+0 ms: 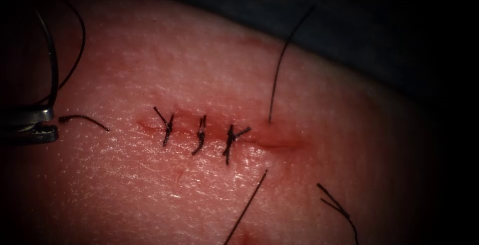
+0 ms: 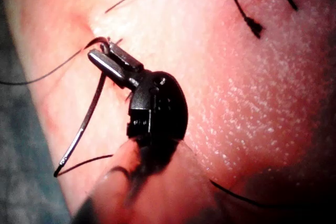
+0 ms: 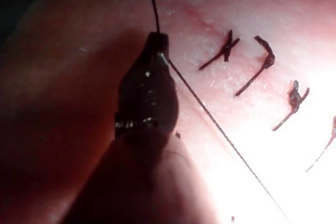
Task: Wound Closure
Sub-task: Repeatedly pull the suture through the wound with the right gripper
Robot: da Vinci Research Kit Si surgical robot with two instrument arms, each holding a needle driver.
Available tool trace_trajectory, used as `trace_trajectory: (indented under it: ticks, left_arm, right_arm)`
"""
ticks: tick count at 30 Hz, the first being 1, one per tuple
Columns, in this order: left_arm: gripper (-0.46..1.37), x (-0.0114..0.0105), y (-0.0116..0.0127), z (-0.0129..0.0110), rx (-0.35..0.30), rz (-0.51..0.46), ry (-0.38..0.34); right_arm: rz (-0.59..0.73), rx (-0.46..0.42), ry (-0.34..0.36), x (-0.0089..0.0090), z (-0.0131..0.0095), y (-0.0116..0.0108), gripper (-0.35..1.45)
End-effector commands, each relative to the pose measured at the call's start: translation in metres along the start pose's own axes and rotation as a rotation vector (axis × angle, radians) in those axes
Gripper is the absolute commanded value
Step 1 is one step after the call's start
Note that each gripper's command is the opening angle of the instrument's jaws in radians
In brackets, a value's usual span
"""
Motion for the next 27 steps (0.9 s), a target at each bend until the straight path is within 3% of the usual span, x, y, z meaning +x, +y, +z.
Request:
trace_trajectory:
  ticks: [1,2,3,5,9,18,21,27]
  left_arm:
    - [-0.35,0.0,0.0,0.0,-0.012,0.0,0.001]
    - [-0.35,0.0,0.0,0.0,-0.012,0.0,0.001]
    - [-0.35,0.0,0.0,0.0,-0.012,0.0,0.001]
    - [-0.35,0.0,-0.0001,0.0,-0.012,0.0,0.001]
    - [-0.35,0.0,0.0,0.0,-0.012,0.0,0.001]
    - [-0.35,0.0,0.0,0.0,-0.012,0.0,0.001]
    - [-0.35,0.0,0.0,0.0,-0.012,0.0,0.001]
    - [-0.35,0.0,0.0,0.0,-0.012,0.0,0.001]
  right_arm:
    - [0.003,-0.056,-0.02,0.0002,-0.0005,0.0005,0.86]
    - [0.009,-0.097,-0.03,0.0001,-0.001,0.001,1.18]
    - [0.021,-0.132,-0.029,0.0001,-0.0018,0.0017,1.32]
    - [0.028,-0.168,-0.024,-0.0001,-0.0039,0.0031,1.38]
    - [0.024,-0.206,-0.033,-0.0007,-0.0073,0.0049,1.38]
    - [0.044,-0.319,-0.027,-0.0043,-0.017,0.0081,1.37]
    - [0.058,-0.354,-0.011,-0.0046,-0.0196,0.0078,1.4]
    - [0.075,-0.389,0.039,-0.0039,-0.0257,0.005,1.4]
